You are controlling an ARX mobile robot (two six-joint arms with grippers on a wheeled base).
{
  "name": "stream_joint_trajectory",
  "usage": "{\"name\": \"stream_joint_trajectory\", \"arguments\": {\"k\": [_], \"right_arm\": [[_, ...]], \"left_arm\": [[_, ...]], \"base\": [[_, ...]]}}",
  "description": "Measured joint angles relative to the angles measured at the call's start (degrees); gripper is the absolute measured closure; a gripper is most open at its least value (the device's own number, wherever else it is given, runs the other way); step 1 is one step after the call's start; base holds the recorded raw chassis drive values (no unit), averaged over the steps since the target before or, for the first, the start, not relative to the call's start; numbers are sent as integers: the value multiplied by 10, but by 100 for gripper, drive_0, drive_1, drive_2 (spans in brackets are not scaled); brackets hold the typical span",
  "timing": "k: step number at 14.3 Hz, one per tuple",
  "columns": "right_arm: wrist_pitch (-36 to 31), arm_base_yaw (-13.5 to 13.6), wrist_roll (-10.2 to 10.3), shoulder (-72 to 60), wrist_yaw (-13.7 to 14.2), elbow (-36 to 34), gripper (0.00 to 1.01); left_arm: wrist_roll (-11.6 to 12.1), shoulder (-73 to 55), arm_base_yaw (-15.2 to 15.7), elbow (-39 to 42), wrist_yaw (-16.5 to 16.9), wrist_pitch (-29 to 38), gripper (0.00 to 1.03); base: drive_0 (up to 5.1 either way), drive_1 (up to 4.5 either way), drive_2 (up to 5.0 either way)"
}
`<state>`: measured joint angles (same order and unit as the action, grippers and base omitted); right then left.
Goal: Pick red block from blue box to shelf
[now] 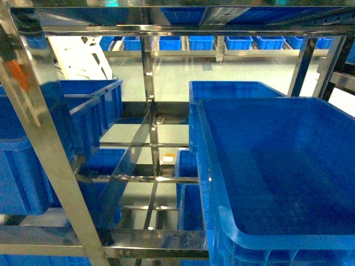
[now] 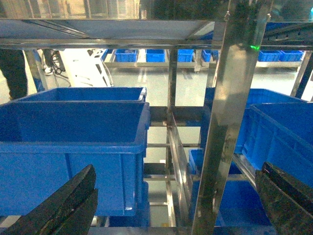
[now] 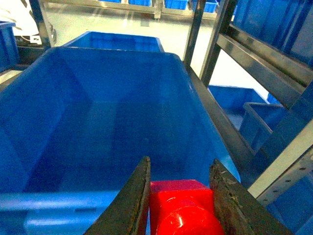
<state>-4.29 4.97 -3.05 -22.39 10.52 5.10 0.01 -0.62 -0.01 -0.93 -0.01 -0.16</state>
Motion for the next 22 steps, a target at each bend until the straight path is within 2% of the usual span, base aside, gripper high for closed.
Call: {"name": "stream_joint_trajectory", "arguments": {"k": [1, 3, 4, 5, 6, 7, 9, 10, 11, 12, 13, 17, 18, 19, 21, 22], "right_arm": [[-99, 3, 1, -109, -3, 14, 73], [-285, 14, 9, -358, -20, 89, 73], [-343, 23, 16, -470, -31, 132, 73], [-355, 28, 22, -554, -35, 171, 71], [-368, 36, 26, -635, -35, 205, 58], [-382, 48, 25, -692, -17, 222, 45], [-386, 71, 17, -646, 12, 188, 22], [-373, 83, 14, -571, 26, 167, 9], [-358, 99, 5, -503, 50, 141, 1], [-424, 107, 9, -437, 48, 84, 10], [-459, 93, 17, -387, 34, 49, 23], [-396, 38, 29, -274, -17, -3, 72], [-428, 26, 30, -263, -27, -19, 85], [-407, 16, 31, -249, -35, -31, 98], [-358, -2, 33, -195, -57, -44, 100], [-329, -42, 33, -156, -96, -44, 99]], "left_arm": [[0, 0, 0, 0, 0, -1, 5], [0, 0, 0, 0, 0, 0, 5], [0, 0, 0, 0, 0, 0, 5], [0, 0, 0, 0, 0, 0, 5], [0, 0, 0, 0, 0, 0, 5], [0, 0, 0, 0, 0, 0, 5], [0, 0, 0, 0, 0, 0, 5], [0, 0, 0, 0, 0, -1, 5], [0, 0, 0, 0, 0, 0, 5], [0, 0, 0, 0, 0, -1, 5], [0, 0, 0, 0, 0, -1, 5], [0, 0, 0, 0, 0, 0, 5], [0, 0, 0, 0, 0, -1, 5], [0, 0, 0, 0, 0, 0, 5], [0, 0, 0, 0, 0, -1, 5], [0, 0, 0, 0, 0, 0, 5]], "base": [[0, 0, 0], [0, 0, 0], [0, 0, 0], [0, 0, 0], [0, 0, 0], [0, 0, 0], [0, 0, 0], [0, 0, 0], [0, 0, 0], [0, 0, 0], [0, 0, 0], [0, 0, 0], [0, 0, 0], [0, 0, 0], [0, 0, 0], [0, 0, 0]]}}
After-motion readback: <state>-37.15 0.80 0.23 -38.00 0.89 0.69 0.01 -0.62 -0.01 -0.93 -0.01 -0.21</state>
